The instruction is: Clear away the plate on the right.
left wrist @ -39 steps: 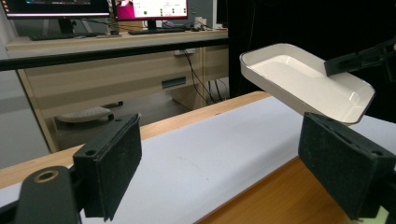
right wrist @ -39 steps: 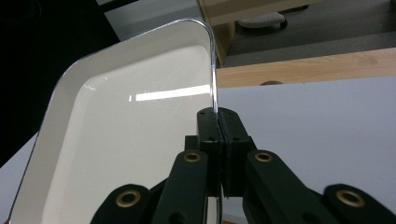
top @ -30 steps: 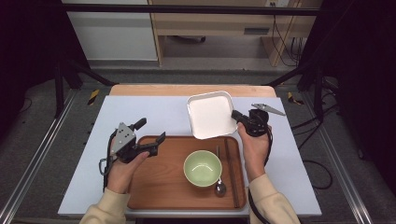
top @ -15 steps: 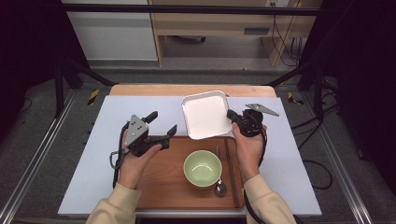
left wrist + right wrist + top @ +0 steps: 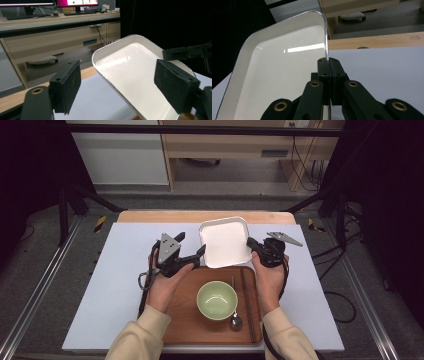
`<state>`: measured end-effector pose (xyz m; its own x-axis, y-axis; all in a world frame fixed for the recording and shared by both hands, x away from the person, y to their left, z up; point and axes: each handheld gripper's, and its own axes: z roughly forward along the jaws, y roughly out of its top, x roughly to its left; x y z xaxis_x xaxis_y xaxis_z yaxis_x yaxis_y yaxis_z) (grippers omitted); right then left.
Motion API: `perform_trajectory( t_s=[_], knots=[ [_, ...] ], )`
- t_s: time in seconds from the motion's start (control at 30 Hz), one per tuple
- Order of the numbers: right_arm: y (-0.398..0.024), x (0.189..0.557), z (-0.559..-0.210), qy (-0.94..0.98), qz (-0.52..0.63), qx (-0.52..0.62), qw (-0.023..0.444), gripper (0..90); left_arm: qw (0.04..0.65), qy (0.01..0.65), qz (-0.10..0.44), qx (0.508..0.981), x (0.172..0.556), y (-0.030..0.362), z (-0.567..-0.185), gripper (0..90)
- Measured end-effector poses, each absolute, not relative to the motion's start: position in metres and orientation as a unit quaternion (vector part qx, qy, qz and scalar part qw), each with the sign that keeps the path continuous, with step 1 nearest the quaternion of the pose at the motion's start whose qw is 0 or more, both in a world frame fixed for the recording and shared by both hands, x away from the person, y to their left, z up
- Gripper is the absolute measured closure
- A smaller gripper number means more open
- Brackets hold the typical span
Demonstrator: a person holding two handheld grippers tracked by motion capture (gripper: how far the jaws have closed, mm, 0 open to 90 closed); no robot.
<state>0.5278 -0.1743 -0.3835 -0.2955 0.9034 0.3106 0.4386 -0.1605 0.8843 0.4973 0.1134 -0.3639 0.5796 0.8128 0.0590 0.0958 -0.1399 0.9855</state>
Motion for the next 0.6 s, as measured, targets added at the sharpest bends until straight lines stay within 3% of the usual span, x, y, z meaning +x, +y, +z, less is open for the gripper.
perform_trajectory(
  t_s=[0.6],
  knots=[
    [-0.172, 0.520, -0.376, 0.599, 0.539, 0.546, 0.229, 89.2, 0.544, 0.375, 0.309, 0.684, 0.517, 0.093, -0.381, 35.9]
  ],
)
